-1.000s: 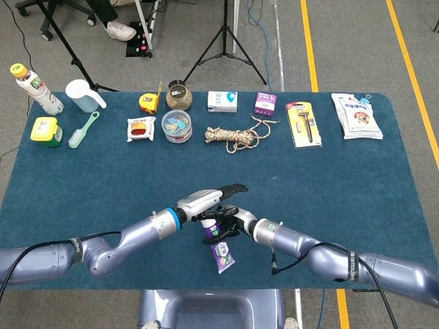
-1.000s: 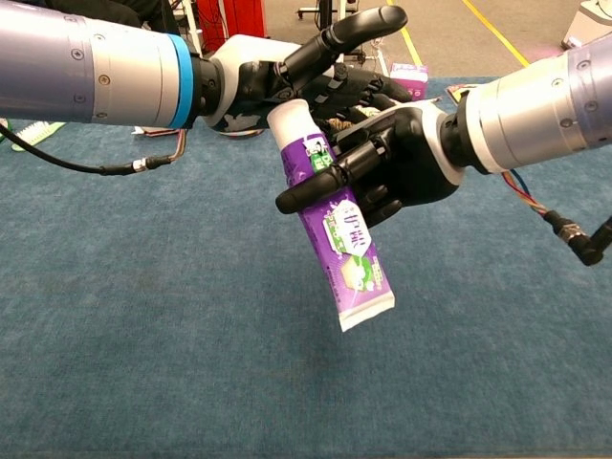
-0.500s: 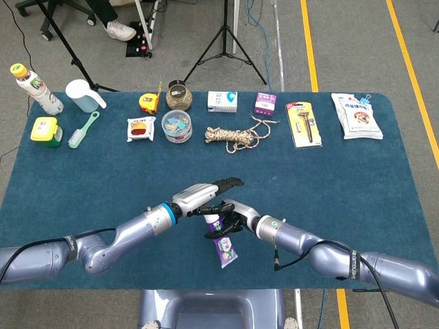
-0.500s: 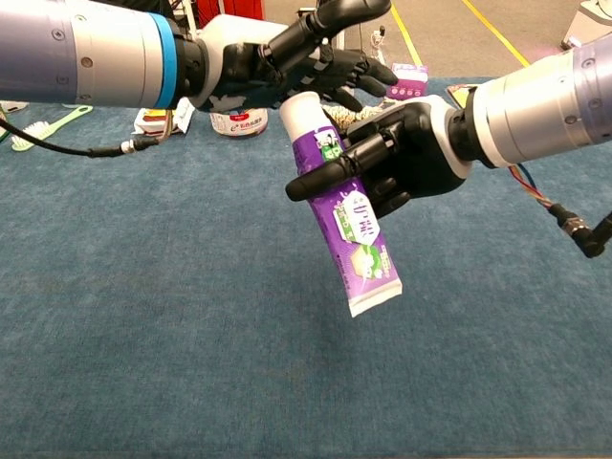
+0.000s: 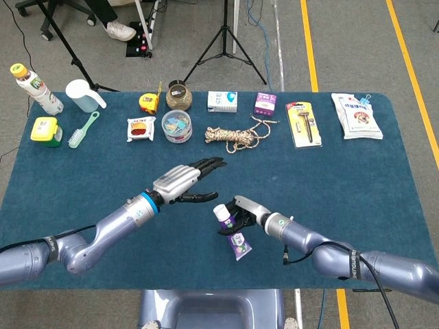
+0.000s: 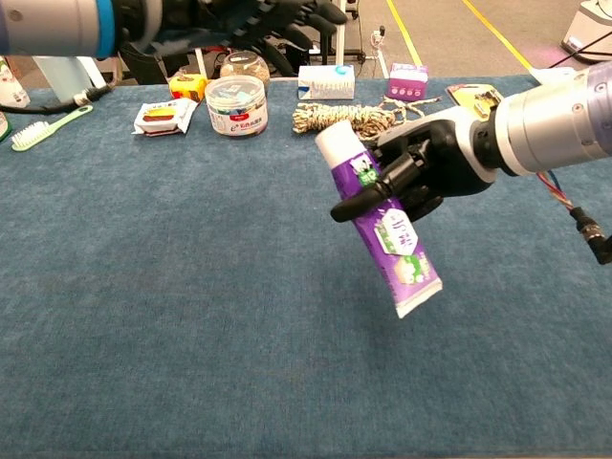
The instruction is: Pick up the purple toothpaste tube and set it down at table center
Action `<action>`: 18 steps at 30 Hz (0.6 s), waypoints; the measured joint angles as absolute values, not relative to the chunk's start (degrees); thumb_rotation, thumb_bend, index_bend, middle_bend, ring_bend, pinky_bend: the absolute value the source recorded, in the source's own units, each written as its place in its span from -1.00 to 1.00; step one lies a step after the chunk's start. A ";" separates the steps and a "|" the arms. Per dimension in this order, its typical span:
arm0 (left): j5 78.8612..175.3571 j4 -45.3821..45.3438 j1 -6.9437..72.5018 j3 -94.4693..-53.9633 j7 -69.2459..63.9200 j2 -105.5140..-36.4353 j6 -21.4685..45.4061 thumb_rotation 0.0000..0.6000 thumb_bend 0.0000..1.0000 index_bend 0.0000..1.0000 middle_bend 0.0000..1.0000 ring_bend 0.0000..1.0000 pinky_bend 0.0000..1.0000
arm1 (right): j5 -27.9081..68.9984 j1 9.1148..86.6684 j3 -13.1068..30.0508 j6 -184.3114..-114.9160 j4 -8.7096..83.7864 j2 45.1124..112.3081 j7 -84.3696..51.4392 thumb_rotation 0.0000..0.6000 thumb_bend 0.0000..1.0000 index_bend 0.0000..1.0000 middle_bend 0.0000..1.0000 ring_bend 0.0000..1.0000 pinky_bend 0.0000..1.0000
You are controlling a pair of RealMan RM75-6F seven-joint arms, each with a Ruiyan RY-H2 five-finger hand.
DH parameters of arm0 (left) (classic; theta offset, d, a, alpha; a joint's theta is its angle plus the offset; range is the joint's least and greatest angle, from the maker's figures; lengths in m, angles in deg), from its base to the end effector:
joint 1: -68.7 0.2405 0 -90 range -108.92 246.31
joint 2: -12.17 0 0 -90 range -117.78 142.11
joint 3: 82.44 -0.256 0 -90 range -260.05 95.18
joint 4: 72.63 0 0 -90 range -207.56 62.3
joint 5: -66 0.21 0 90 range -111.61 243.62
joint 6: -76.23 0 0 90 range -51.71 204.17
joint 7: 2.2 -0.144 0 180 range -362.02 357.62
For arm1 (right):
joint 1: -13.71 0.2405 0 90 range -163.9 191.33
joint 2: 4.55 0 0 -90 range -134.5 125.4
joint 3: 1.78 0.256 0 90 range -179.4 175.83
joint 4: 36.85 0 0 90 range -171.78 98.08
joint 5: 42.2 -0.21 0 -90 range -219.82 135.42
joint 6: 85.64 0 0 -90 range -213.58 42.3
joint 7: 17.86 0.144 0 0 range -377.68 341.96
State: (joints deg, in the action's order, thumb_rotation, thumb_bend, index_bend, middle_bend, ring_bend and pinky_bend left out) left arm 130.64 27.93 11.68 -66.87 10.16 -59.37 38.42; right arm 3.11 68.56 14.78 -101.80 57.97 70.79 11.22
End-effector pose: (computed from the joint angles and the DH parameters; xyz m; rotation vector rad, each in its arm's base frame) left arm -0.0334 0.3529 0.0377 -2.1068 -1.3767 -1.2068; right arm -0.0858 -0.3423 -0.0112 1.6939 -2.2762 0.8540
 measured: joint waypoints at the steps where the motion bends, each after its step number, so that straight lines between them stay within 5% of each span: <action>1: 130.72 28.32 12.02 -67.07 9.58 -58.83 37.83 -1.00 -0.91 -1.00 -1.00 -1.00 -0.76 | 2.94 69.09 13.82 -102.75 57.69 70.66 10.20 1.00 -0.10 0.51 0.85 1.00 1.00; 6: 131.42 30.76 14.51 -68.22 6.77 -55.26 34.18 -1.00 -0.91 -1.00 -1.00 -1.00 -0.76 | 1.72 71.68 9.32 -107.57 56.30 70.53 4.04 1.00 -0.10 0.45 0.79 1.00 0.92; 10: 132.11 32.13 16.40 -68.95 5.74 -52.70 32.24 -1.00 -0.91 -1.00 -1.00 -1.00 -0.76 | -0.62 74.21 5.61 -112.62 55.38 70.72 -2.69 0.98 -0.09 0.28 0.61 0.81 0.67; 18: 134.54 34.19 20.08 -70.75 4.51 -48.60 29.05 -1.00 -0.91 -1.00 -1.00 -1.00 -0.76 | -5.35 77.36 0.69 -121.14 54.38 71.95 -14.96 0.04 -0.09 -0.40 0.00 0.13 0.03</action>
